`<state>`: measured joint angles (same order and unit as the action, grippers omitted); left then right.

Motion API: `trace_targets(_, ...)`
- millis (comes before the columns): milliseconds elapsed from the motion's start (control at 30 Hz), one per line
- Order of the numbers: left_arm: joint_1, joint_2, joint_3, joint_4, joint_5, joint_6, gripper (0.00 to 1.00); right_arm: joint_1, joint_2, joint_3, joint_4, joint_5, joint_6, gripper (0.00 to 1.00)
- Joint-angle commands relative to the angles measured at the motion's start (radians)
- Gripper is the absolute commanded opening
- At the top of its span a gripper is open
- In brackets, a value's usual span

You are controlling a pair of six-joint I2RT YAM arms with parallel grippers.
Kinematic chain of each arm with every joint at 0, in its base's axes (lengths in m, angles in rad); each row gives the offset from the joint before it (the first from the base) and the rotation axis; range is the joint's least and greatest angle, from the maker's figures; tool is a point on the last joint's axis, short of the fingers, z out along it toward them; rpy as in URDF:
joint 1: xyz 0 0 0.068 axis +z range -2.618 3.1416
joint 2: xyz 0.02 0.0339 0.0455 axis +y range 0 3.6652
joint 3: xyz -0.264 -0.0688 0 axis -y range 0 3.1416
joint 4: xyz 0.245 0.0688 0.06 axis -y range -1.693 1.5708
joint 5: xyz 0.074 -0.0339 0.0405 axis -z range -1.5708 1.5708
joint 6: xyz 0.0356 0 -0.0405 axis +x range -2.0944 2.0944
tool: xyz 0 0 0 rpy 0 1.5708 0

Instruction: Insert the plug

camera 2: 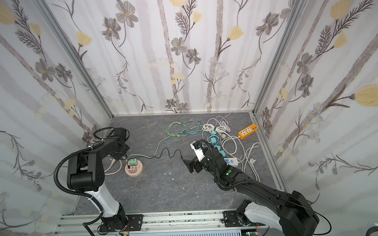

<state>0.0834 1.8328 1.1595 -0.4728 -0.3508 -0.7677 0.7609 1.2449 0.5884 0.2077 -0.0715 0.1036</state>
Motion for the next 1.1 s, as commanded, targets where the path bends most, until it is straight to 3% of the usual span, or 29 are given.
trace_targets(0,0.036,0.034,0.051,0.015,0.023,-0.005,0.0,0.0,0.005,0.017,-0.026,0.046,0.009,0.99)
trace_targets(267,0.079,0.092,0.113,0.02,0.095,-0.109,0.0,-0.001,-0.028,0.002,-0.035,0.268,0.103,0.99)
trace_targets(300,0.078,0.093,0.105,0.023,0.108,-0.129,0.04,-0.002,-0.032,0.003,-0.049,0.295,0.118,0.99)
trace_targets(367,0.078,0.086,0.078,0.037,0.124,-0.152,0.27,-0.005,-0.042,0.005,-0.071,0.336,0.139,1.0)
trace_targets(500,0.077,0.046,0.034,0.072,0.13,-0.121,0.55,-0.043,-0.068,0.028,-0.2,0.462,0.268,0.99)
trace_targets(667,0.064,-0.074,0.03,0.071,0.099,-0.066,0.77,-0.204,-0.07,0.079,-0.378,0.383,0.353,0.99)
trace_targets(800,-0.001,-0.192,0.029,0.122,0.072,0.041,1.0,-0.316,-0.067,0.1,-0.454,0.313,0.387,0.99)
trace_targets(933,-0.159,-0.287,0.078,0.133,-0.03,0.169,1.0,-0.422,-0.047,0.124,-0.507,0.21,0.37,0.99)
trace_targets(1067,-0.338,-0.286,0.135,0.162,-0.022,0.242,1.0,-0.5,-0.004,0.141,-0.551,0.156,0.355,0.99)
